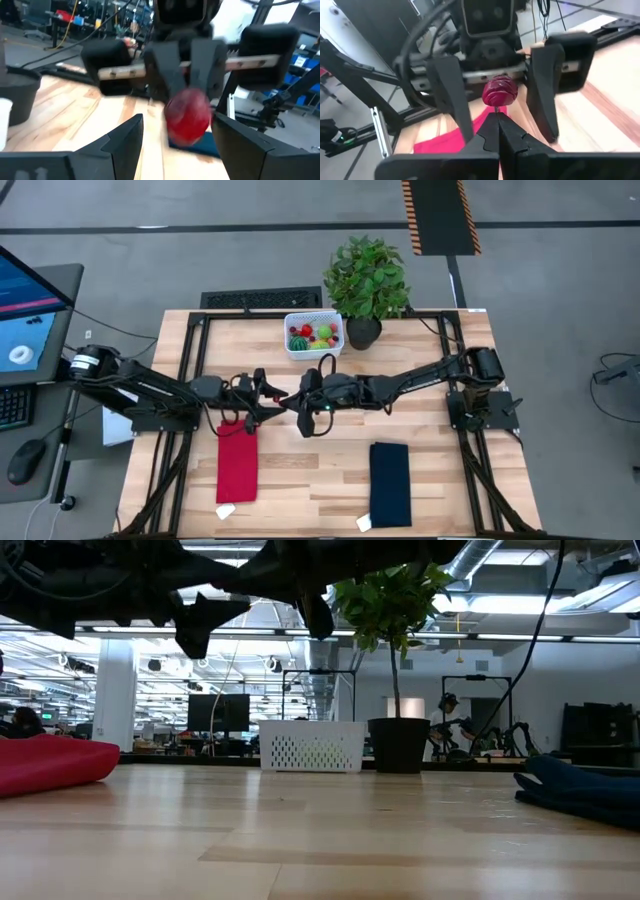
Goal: Pick and placing Produce into tupperware
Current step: Put the red cherry into the white basket
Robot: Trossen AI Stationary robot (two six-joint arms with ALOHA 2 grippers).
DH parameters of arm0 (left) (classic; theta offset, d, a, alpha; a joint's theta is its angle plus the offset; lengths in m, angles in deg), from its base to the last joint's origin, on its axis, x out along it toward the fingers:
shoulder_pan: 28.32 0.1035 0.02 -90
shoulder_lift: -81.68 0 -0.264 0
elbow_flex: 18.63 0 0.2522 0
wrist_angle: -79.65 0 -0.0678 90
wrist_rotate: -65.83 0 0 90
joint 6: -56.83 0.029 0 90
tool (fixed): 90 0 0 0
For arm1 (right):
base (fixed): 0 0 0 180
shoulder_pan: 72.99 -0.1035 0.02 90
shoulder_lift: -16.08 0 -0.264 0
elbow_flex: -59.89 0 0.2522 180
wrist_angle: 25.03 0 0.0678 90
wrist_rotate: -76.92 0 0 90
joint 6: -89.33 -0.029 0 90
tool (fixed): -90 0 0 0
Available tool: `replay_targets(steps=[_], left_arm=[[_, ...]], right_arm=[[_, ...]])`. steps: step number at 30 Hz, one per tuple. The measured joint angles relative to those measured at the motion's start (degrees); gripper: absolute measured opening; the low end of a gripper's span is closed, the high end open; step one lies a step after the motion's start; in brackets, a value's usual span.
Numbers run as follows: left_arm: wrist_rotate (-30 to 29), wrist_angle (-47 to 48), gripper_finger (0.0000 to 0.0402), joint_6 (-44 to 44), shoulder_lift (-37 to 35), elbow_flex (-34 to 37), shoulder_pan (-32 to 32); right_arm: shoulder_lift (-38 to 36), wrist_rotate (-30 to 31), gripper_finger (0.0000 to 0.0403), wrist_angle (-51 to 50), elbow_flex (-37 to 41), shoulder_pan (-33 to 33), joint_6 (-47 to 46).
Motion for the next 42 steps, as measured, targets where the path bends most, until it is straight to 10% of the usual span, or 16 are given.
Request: replay_targets(steps=[11,27,42], left_arm=[[1.2,0.9,0.0217,-0.2,-1.5,0.0,0.0],[1.1,1.1,0.0056,-0.3,-1.5,0.0,0.0],[-4.5,0.5,0.0051,-0.6,-1.5,0.0,0.1]], right_arm=[[0.0,0.2,0.0011,-2.4,0.0,-0.2,-0.4],[0.0,1.7,0.0015,-5.6,0.0,-1.3,-1.3],[0.0,2.6,0.0111,-14.0,0.0,-3.1,-2.6]])
